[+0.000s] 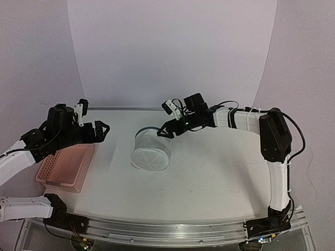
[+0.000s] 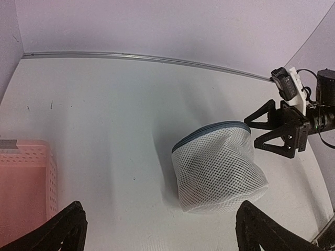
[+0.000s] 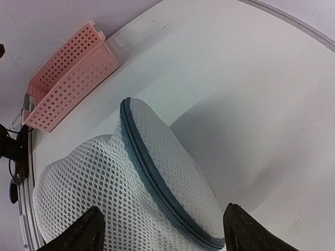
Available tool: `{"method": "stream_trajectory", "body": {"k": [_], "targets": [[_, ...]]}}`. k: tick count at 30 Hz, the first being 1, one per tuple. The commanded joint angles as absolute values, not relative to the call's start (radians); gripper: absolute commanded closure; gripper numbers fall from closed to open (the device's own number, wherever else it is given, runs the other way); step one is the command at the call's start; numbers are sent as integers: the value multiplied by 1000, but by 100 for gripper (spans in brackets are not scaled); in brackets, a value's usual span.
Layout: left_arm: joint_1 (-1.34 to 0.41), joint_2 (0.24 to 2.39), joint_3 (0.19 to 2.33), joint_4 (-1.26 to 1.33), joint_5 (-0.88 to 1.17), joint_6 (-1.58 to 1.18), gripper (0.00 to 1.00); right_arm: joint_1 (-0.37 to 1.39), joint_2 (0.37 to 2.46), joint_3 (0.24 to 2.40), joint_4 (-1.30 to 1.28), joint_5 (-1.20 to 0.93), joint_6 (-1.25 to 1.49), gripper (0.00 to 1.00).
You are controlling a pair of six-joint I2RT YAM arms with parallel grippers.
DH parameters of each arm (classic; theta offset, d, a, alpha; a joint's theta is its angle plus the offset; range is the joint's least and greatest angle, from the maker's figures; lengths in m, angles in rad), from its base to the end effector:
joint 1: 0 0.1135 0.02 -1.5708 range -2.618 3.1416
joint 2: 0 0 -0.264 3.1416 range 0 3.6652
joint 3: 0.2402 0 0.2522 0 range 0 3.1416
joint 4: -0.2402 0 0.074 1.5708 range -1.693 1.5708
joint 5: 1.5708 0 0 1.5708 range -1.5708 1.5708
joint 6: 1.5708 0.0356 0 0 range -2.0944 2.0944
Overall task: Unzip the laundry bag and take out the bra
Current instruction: Pick up the laundry bag from the center of the board.
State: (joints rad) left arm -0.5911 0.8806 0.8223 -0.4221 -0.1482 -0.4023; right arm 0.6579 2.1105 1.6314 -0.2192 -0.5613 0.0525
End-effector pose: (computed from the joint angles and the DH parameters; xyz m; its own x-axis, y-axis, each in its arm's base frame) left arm 0.1663 -0.1053 0.3122 -0.5263 -0.1131 -0.8427 0.2569 0.9236 -0.2844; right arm 0.3686 0.3088 0.2133 -0.5521 -0.3705 -0.7469 -0.8124 0.4406 0.3819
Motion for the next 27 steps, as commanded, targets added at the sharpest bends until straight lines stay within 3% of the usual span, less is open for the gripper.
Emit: {"method": "stream_trajectory", "body": {"k": [1,17,20,26,27], "targets": [[-595,874,838,-420,-142,-411,0,664,2150,1750,-279,-617,-78,24],[-595,864,836,-444,-155,-416,0,682,2263,1897,-410,-615,-149,44],[-595,861,841,-456,-158,-416,0,686,2281,1932,-438,-600,-163,58],[-596,847,843,-472,-169,-414,0,697,2231,1913,-447,-558,-188,97],[-595,847,843,-472,-169,-416,0,700,2216,1906,-448,-545,-192,100]]}}
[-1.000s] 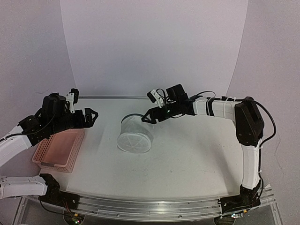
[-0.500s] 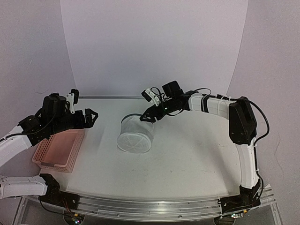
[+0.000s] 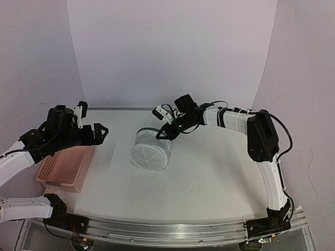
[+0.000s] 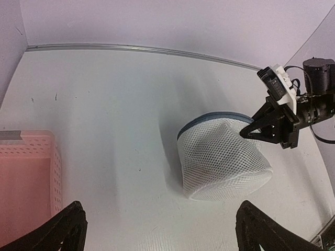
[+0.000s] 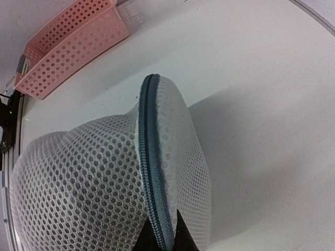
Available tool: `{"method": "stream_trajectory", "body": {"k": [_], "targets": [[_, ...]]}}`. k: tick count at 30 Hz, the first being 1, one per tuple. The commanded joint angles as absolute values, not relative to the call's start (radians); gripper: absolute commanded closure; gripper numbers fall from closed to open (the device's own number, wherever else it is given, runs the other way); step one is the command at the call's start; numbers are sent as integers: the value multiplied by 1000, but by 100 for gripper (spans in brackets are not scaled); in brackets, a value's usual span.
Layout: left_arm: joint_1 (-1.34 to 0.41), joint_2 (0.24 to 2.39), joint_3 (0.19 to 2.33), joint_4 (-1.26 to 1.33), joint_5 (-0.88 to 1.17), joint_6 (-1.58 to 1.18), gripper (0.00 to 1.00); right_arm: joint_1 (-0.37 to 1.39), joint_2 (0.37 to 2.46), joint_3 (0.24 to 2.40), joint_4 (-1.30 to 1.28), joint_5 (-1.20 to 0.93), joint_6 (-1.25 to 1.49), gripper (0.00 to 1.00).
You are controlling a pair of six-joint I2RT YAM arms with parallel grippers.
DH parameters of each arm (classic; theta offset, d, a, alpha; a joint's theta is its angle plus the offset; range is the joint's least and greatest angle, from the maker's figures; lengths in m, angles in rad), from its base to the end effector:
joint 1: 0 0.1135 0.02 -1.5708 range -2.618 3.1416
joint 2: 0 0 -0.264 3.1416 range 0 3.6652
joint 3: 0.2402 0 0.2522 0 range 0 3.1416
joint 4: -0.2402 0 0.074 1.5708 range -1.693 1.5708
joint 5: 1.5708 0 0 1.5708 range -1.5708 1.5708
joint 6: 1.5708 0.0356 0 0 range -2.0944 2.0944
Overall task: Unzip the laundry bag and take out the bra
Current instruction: Pick up the laundry bag from the center of the board, then place the laundry bag at the center of the board.
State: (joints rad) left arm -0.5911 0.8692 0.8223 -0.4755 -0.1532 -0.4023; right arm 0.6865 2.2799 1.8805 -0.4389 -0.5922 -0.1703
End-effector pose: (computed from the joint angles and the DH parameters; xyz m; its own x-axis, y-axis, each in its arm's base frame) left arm 0.1622 -0.1023 0.3091 -0.5539 -0.0943 -0.8273 0.2435 0.9318 -0.2692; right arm 0.3820 0.3387 0.1969 -0.4287 -0.5331 -0.7294 -0.9003 0.3194 0.2957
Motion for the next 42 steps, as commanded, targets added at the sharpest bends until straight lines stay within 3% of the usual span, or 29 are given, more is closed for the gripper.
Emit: {"method": "stream_trajectory", "body": {"k": [1,8,16,24,29,36,42], "targets": [[-595,849,845,-472,-171,-416,0,701,2202,1898,-449,-533,-196,100],[-595,857,862,-476,-169,-410,0,731,2017,1773,-409,-329,-220,100],[-595,867,874,-477,-180,-404,0,856,1832,1539,-239,222,-326,100],[-595,890,881,-477,-191,-407,0,993,1790,1241,230,687,-477,100],[-595,897,881,-477,-193,-405,0,1075,1854,1158,453,828,-595,100],[-595,885,864,-477,-195,-408,0,1153,1915,1148,502,866,-617,100],[-595,889,857,-477,-180,-416,0,1199,1931,1135,504,881,-599,75]]}}
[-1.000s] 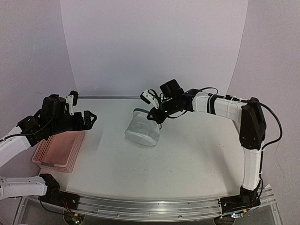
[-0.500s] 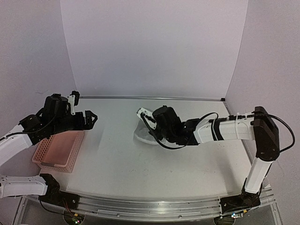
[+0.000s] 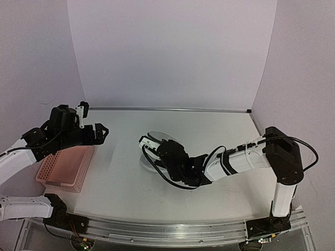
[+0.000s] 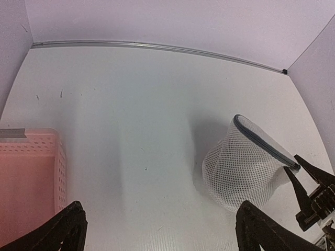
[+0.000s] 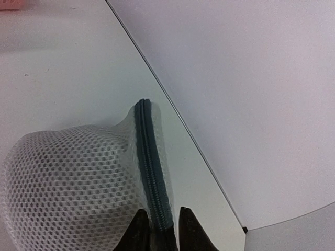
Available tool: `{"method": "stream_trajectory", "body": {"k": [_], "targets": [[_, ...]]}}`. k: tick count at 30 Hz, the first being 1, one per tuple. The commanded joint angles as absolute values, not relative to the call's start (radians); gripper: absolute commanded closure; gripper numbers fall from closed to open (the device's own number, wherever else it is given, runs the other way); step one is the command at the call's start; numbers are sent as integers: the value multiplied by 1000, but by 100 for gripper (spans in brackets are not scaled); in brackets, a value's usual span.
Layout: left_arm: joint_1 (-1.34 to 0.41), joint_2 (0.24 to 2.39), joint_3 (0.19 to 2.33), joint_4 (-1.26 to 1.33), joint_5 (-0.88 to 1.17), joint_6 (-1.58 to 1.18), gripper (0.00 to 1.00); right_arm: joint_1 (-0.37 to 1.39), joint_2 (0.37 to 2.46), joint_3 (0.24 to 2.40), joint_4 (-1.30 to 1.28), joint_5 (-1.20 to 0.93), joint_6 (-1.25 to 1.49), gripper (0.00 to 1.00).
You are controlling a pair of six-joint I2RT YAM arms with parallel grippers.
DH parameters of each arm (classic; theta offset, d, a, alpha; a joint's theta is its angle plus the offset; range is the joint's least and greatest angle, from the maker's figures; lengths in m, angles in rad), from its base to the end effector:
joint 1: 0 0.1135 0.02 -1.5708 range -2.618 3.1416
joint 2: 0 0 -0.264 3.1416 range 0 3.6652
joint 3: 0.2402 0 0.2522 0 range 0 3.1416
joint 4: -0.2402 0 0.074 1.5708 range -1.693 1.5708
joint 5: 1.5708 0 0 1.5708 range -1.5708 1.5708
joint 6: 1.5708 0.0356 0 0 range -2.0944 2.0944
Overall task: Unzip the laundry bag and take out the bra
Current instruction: Place the laundry bag at the center of the board, then pick up the laundry bag at the center of the board.
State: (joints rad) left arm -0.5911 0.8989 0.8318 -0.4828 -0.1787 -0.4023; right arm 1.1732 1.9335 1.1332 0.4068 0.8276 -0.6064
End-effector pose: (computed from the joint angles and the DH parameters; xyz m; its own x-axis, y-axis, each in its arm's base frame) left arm 0.1671 -0.1046 0.3066 -0.5647 -0.0850 -0.8209 0.2189 0.9436 -0.2483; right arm 0.1860 0.3752 0.1887 0.0835 -0.7971 -0.5980 -0.3809 0.5290 -0.7583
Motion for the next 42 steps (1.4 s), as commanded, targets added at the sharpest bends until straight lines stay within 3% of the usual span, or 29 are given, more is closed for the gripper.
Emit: {"method": "stream_trajectory", "body": {"k": [1,7,13,21,32,42], "targets": [[-596,890,856,-477,-181,-417,0,1207,1932,1133,499,879,-594,73],[-595,887,854,-477,-179,-416,0,1249,1901,1129,436,859,-538,57],[-595,892,859,-477,-157,-427,0,1251,1768,1206,116,646,-368,36],[-596,940,868,-467,-38,-451,0,1249,1611,1270,-215,424,-233,21],[-601,1057,810,-207,269,-620,1,1033,1494,1292,-413,258,51,16],[-657,1357,833,118,417,-1038,3,872,1489,1217,-412,195,266,14]]}}
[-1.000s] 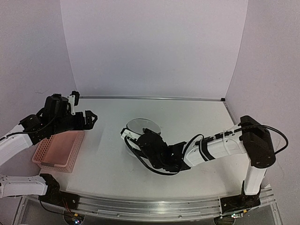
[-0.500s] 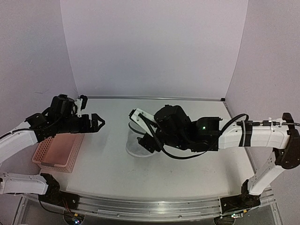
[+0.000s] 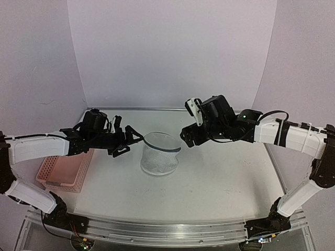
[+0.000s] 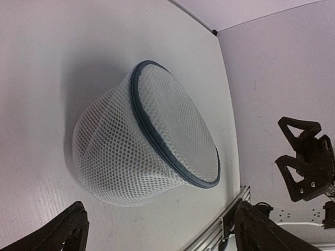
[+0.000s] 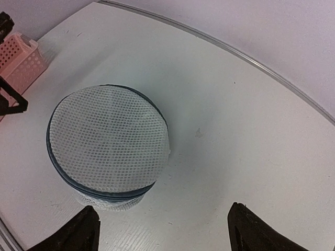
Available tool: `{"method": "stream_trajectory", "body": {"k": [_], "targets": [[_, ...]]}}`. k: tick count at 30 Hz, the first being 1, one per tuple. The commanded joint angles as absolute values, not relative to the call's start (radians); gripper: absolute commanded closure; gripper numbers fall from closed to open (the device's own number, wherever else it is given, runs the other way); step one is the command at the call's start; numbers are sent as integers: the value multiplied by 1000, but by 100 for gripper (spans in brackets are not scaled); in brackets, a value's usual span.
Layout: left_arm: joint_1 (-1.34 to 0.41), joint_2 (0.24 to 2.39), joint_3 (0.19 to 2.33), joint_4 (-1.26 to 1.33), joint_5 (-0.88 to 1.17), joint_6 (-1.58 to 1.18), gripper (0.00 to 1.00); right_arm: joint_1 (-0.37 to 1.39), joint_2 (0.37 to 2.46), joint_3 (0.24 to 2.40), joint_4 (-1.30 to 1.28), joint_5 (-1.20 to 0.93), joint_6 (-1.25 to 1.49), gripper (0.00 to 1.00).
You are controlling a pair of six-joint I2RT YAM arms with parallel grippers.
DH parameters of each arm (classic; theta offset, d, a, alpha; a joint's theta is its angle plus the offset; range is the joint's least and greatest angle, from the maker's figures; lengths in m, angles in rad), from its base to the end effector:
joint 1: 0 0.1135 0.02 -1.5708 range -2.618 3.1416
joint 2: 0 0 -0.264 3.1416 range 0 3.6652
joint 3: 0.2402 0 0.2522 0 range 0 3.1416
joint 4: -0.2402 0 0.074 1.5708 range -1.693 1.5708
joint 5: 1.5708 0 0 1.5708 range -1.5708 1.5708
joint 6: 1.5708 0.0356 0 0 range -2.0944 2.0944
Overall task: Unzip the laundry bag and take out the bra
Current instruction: Pick up the laundry bag at the center of the board.
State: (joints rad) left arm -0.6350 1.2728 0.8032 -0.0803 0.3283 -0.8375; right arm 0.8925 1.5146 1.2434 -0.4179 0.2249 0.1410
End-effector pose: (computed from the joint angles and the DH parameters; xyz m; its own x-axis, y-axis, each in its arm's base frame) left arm 0.2185 -0.1753 0.2522 -0.8632 -0.2375 -0.4455 0.2114 0.6312 -0.7462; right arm 0.2202 0.2607 0.3001 -0.4865 -0.3854 -0.7841 -0.5885 0.8079 -0.0319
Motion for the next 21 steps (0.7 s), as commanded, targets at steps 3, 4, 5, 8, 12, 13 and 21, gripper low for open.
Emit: {"method": "stream_trajectory", "body": {"k": [3,4,5,8,12,13,21], "targets": [[-678,1450,895,131,429,-1094,7,846,1492,1186,-385,172,313,13],[-687,1473,913,130,433,-1108,8,842,1491,1175,-375,169,325,13],[-694,1500,934,131,440,-1120,8,838,1489,1163,-359,163,330,13],[-714,1580,993,131,487,-1152,12,830,1477,1120,-325,154,337,13],[-724,1642,1044,130,510,-1167,20,826,1464,1072,-287,149,348,13],[-724,1650,1054,132,513,-1168,22,826,1462,1062,-280,148,351,13],[-724,1685,1072,125,547,-1161,66,823,1468,1011,-230,119,368,13]]}}
